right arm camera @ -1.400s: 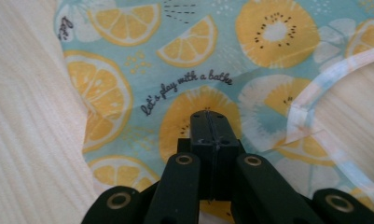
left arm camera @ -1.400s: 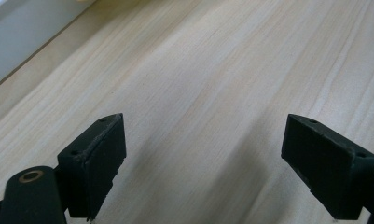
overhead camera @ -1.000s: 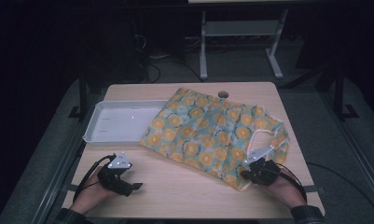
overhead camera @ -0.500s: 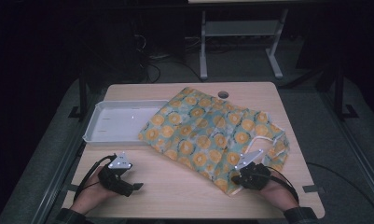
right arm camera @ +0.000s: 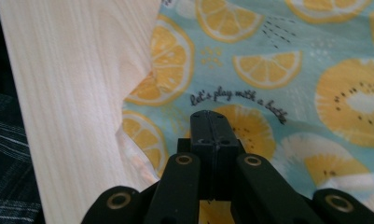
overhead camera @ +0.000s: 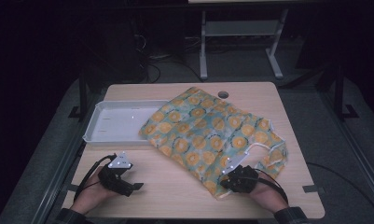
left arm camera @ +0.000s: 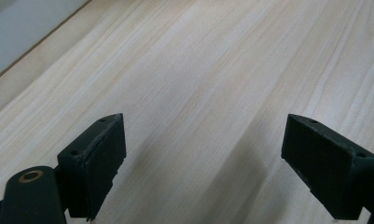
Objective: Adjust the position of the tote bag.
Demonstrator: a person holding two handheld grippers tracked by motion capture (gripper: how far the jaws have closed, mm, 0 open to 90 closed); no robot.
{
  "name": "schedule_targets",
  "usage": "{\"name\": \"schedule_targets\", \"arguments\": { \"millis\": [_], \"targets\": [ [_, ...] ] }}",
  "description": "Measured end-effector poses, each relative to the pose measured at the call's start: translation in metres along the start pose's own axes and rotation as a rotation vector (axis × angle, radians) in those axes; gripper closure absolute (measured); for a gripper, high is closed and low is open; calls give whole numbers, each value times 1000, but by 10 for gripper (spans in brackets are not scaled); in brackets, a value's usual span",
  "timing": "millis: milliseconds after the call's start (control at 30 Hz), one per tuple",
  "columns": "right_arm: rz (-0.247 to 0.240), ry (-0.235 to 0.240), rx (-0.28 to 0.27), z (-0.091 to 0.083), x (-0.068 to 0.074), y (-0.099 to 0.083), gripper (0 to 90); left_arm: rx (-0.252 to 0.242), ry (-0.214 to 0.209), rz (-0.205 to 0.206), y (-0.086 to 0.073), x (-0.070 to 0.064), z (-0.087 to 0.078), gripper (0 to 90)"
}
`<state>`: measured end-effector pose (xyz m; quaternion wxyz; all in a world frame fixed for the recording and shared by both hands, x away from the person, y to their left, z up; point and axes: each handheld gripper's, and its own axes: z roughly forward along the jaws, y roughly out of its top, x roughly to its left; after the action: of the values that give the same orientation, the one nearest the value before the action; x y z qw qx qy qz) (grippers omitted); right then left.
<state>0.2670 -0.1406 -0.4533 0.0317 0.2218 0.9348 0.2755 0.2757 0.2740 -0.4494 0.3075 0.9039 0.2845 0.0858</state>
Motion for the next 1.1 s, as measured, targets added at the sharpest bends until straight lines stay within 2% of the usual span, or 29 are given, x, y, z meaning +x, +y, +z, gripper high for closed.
{"name": "schedule_targets", "arguments": {
  "millis": [300,433,500,633,733,767,800,833,867,933,967,1000,1033,1100],
  "targets": [
    [-43,22,1,8,10,11,895,-10,-8,-6,8,-4,-1,151],
    [-25,15,-12,1,6,10,895,-53,-16,-6,18,-9,-3,245],
    [-1,8,-32,-5,2,8,895,-57,-21,-7,20,-10,-4,338],
    [53,-19,-59,-18,-6,5,895,-77,-75,8,39,-21,2,520],
    [95,-42,-76,-26,-13,2,894,-70,-120,47,53,-33,11,654],
    [95,-42,-76,-26,-13,2,894,-70,-120,47,53,-33,11,693],
    [110,-61,-88,-31,-18,-1,894,-62,-145,78,61,-41,16,734],
    [113,-67,-91,-32,-21,-2,894,-62,-145,78,61,-41,16,762],
    [122,-76,-94,-35,-23,-3,894,-72,-175,92,70,-50,23,799],
    [135,-93,-101,-38,-28,-5,894,-79,-221,99,80,-58,30,859],
    [135,-93,-101,-38,-28,-5,894,-79,-221,99,80,-58,30,880],
    [147,-105,-109,-41,-33,-7,893,-85,-255,96,88,-63,36,894],
    [147,-105,-109,-41,-33,-7,893,-85,-255,96,88,-63,36,895],
    [158,-128,-100,-44,-40,-11,893,-79,-271,131,102,-73,47,895]
  ]
}}
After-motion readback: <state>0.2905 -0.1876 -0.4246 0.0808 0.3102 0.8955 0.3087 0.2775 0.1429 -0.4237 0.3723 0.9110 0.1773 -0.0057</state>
